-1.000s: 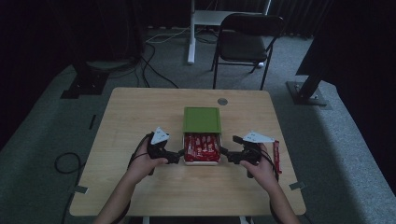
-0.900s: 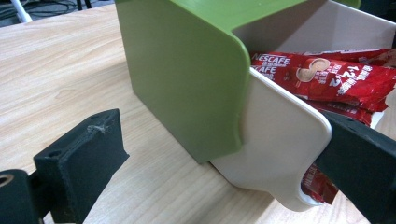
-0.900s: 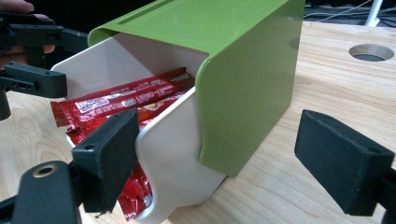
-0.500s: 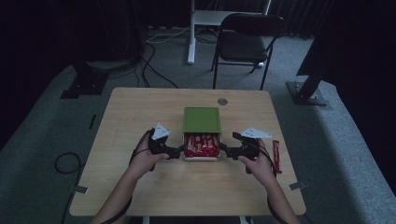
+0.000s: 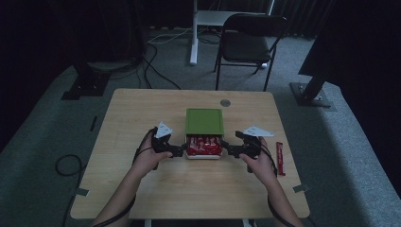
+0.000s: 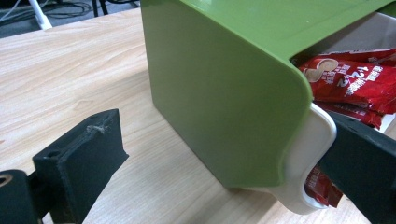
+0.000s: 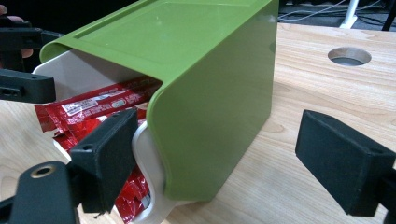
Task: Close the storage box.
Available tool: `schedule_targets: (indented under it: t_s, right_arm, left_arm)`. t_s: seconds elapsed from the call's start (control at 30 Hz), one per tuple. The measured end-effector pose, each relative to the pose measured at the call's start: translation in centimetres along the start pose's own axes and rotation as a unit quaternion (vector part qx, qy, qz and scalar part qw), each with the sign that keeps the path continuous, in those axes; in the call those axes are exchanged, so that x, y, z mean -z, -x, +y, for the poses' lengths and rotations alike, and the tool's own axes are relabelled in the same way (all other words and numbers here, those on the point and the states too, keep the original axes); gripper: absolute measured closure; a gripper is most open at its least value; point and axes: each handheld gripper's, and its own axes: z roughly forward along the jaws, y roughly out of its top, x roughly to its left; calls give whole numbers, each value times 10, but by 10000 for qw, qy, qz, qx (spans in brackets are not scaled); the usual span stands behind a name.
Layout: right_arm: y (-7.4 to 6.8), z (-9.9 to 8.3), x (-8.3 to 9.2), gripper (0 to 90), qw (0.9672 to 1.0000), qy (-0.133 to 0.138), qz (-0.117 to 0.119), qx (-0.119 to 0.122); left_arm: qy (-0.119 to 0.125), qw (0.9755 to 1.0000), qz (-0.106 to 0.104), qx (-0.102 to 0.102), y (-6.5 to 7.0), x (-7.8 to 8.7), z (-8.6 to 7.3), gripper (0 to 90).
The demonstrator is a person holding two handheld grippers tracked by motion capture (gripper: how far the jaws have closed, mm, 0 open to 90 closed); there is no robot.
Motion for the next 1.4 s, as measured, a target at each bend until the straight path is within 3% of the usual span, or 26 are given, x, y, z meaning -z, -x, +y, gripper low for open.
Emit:
schedule_targets:
  t_s: [0.5,0.77,1.03,1.4]
  right_arm:
    - [3,3,-8,129,9998,25,-185,-60]
    - [2,3,-9,140,9997,27,-215,76]
    - [-4,6,-3,163,9996,227,-6,145]
    - [-4,9,7,162,9994,329,-26,123]
  left_arm:
    - [-3,9999,86,75,-5,-10,3,34]
    - [-30,9999,104,51,-5,-13,2,35]
    - [58,10000,1,7,0,-7,4,44]
    - [246,9997,-8,84,2,14,1,43]
